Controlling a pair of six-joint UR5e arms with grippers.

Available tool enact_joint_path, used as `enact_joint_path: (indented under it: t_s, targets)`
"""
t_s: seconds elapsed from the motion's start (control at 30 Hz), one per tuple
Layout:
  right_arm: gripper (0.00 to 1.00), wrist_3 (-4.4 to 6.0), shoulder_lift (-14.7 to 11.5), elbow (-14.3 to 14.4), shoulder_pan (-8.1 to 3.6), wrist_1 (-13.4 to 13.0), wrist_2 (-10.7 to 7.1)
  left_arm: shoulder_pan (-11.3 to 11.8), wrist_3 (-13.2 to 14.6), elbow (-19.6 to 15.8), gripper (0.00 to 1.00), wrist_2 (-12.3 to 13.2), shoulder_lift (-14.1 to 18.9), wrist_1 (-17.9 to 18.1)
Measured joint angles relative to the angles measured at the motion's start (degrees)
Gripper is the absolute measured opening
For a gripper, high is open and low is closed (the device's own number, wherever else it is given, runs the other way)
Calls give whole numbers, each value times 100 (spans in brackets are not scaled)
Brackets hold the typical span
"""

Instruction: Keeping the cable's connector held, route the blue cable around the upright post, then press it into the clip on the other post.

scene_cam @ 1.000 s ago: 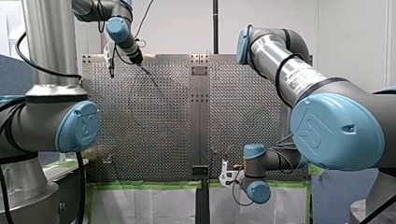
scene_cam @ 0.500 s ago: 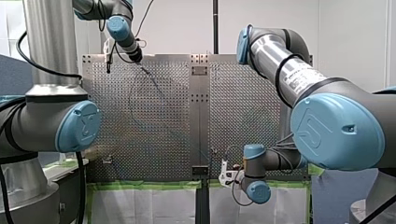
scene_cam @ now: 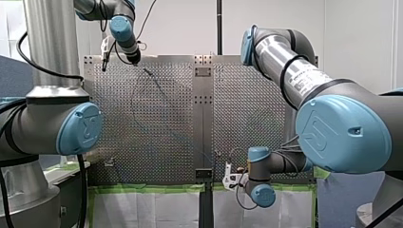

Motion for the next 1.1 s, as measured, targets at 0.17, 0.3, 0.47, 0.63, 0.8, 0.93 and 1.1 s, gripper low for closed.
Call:
enact_joint_path:
  t_s: [0.17, 0.3, 0.47, 0.63, 0.8, 0.93, 1.1]
  targets:
    - [0, 3, 0, 0, -1, -7, 0, -2, 9, 0, 100, -42, 0, -2]
    - [0, 6, 0, 0, -2, -15, 0, -2, 20, 0, 100, -59, 0, 0]
    - [0, 7, 0, -1, -1, -17, -9, -3, 30, 0, 100, -66, 1, 2]
    - [0, 13, 0, -7, -1, -10, -31, -9, 60, 0, 100, -69, 0, 19]
    - [0, 17, 0, -8, 0, -2, -34, -59, 278, 0, 100, 59, 0, 116]
    - [0, 16, 0, -9, 2, 0, -35, -162, 425, 0, 100, 266, 0, 196]
    - [0, 4, 0, -9, 26, -1, -61, -333, 456, 41, 100, 513, -16, 316]
